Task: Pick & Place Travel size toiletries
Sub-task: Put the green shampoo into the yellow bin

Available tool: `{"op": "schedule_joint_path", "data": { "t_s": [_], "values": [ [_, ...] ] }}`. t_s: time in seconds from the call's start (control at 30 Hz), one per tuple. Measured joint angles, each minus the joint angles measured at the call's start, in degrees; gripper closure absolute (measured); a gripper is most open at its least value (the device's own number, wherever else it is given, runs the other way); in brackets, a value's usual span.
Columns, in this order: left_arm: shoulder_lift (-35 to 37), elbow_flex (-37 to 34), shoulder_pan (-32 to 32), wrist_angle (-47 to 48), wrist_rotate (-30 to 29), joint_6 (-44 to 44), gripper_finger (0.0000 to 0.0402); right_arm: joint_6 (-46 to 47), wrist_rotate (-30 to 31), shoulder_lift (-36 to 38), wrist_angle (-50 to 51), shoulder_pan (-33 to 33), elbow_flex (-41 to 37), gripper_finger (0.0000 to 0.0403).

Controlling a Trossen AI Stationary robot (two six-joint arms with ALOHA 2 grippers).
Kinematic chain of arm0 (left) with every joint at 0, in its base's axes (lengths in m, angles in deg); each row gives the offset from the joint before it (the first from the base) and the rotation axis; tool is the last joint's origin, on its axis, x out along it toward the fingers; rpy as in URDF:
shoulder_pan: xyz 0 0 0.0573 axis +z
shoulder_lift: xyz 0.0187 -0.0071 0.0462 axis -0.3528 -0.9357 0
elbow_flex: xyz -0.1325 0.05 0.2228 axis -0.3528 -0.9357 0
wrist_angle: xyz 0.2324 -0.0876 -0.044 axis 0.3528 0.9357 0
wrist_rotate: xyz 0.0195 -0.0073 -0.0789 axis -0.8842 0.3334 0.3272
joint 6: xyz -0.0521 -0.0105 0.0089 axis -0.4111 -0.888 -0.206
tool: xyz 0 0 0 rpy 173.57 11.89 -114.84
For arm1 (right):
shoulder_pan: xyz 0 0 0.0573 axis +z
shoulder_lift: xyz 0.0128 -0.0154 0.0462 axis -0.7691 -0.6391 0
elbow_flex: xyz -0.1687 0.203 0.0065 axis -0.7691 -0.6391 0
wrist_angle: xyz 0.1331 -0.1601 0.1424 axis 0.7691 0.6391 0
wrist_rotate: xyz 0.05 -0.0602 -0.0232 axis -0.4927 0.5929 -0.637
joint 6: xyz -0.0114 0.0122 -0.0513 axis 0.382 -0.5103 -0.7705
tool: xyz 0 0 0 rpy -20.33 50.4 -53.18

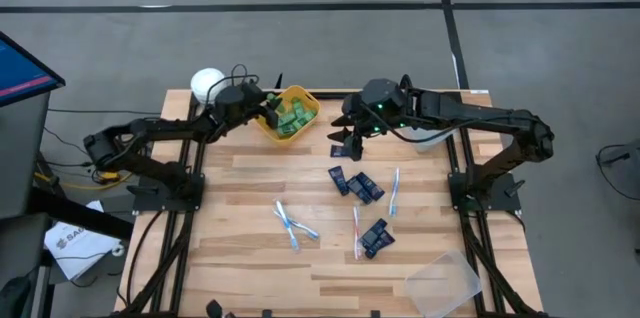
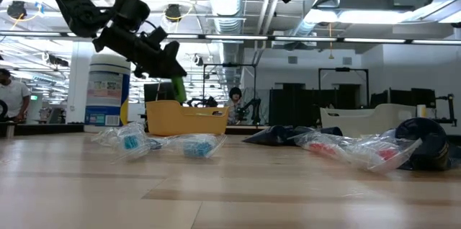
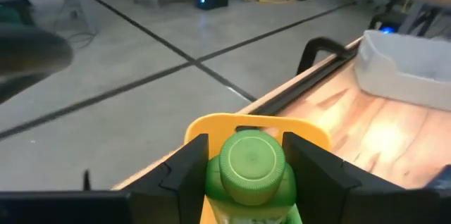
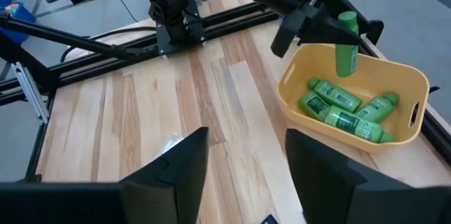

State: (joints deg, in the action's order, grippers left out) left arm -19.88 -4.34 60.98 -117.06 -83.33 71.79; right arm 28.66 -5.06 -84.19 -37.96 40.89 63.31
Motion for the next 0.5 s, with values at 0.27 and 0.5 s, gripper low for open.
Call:
{"op": "schedule_joint_path", "data": {
  "t_s": [0.27,0.5],
  "values": [
    [-0.3,0.0,0.4,-0.1,-0.1,1.9,0.0231,1.4,0.0,0.0,-0.1,0.0,0.0,0.0226],
    [-0.3,0.0,0.0,0.0,-0.1,1.9,0.0228,1.5,0.0,0.0,-0.1,0.0,0.0,0.0227]
  ]
}}
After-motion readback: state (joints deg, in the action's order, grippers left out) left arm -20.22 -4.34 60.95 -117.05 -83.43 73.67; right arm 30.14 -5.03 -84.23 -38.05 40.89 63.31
